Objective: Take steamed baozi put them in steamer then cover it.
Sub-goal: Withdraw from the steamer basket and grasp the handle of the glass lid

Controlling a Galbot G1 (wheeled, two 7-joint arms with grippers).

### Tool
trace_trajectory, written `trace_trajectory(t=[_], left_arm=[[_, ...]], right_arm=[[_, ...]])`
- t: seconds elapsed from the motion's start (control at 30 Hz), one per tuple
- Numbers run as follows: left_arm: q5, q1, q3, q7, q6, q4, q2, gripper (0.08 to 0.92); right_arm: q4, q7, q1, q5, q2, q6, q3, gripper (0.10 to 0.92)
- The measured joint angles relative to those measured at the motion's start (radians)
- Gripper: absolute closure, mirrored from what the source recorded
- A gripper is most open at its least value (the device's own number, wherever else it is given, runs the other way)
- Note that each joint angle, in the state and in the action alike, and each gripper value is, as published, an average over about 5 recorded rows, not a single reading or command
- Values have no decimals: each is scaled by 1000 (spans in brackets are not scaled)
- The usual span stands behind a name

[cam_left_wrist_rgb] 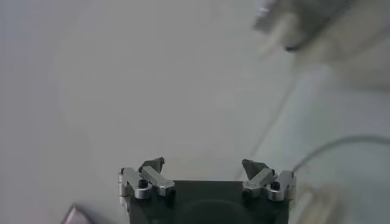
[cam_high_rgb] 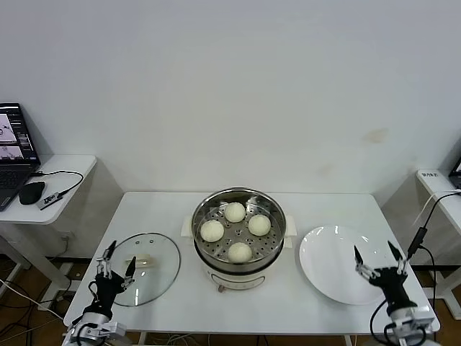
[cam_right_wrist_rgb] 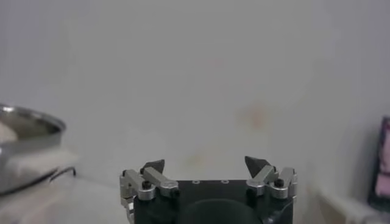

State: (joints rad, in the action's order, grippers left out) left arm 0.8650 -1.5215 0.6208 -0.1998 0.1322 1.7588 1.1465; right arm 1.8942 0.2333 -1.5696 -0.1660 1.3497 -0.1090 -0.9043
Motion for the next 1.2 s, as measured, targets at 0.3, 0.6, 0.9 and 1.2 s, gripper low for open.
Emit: trace_trajectory(t=[0.3,0.6,0.9,1.2], left_arm=[[242,-4,-7,24,-9,-59,-38,177],[330,42,-28,28,-10,-113,-53,177],[354,127,-60,33,-25,-174,-61,177],[361,217,-101,46,-36,-240,-60,177]], right_arm=[[0,7,-65,37,83,-27,-7,203],[-5,8,-104,73,134,-49,-7,203],[-11,9,-128,90,168,-56,-3,203],[-12,12,-143,105,181,-59,-4,203]])
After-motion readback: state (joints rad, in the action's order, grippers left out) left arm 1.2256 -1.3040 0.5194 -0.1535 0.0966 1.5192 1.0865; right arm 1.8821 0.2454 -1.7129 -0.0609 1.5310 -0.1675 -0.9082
